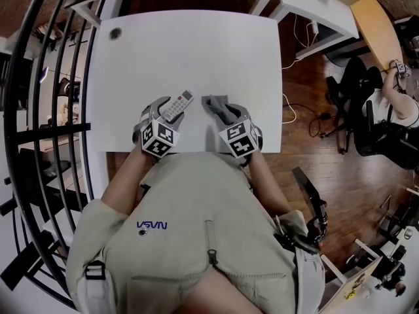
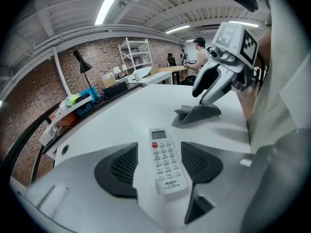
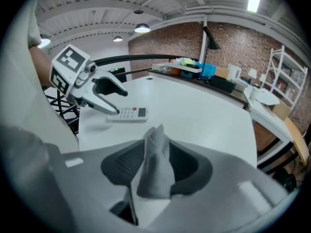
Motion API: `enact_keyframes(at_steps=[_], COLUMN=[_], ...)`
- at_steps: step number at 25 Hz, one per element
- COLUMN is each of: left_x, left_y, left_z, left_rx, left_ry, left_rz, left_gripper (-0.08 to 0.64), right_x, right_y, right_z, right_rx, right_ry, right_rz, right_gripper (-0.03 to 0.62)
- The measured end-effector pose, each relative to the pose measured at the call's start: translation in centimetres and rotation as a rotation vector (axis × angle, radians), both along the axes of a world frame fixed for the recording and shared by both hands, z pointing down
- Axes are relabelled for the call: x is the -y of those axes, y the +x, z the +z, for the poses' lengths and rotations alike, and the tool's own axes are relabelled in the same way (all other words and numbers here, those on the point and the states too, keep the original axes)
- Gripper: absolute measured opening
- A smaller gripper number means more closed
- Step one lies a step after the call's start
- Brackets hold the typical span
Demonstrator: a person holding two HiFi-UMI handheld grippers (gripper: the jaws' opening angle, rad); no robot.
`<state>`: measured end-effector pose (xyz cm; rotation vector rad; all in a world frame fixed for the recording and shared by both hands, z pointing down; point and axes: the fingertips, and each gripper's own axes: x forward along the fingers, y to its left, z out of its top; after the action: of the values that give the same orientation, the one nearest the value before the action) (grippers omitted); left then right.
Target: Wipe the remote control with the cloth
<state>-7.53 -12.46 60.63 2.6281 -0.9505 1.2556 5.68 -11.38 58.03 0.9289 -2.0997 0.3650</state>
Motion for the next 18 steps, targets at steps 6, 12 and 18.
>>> enact_keyframes(at_steps=[6, 12, 18], left_x=[0.5, 1.5, 2.1], left_y=[-0.5, 0.1, 0.6], left_z=[-2.7, -9.0, -15.3], left_rx=[-0.093, -0.286, -0.446], left_ry=[0.016, 0.082, 0.200], left_rz=[-0.096, -0.230, -0.360], left_gripper=[0.295, 0.231, 0.012], right_x=[0.8, 2.0, 2.4], right_y=[0.3, 0.5, 1.1], right_z=[-2.0, -7.0, -12.8], right_rx=[0.054, 0.168, 0.276], right_ry=[0.058, 0.201, 0.362], right_rz=[0.042, 0.117, 0.187], right_gripper=[0.163, 0.119, 0.032])
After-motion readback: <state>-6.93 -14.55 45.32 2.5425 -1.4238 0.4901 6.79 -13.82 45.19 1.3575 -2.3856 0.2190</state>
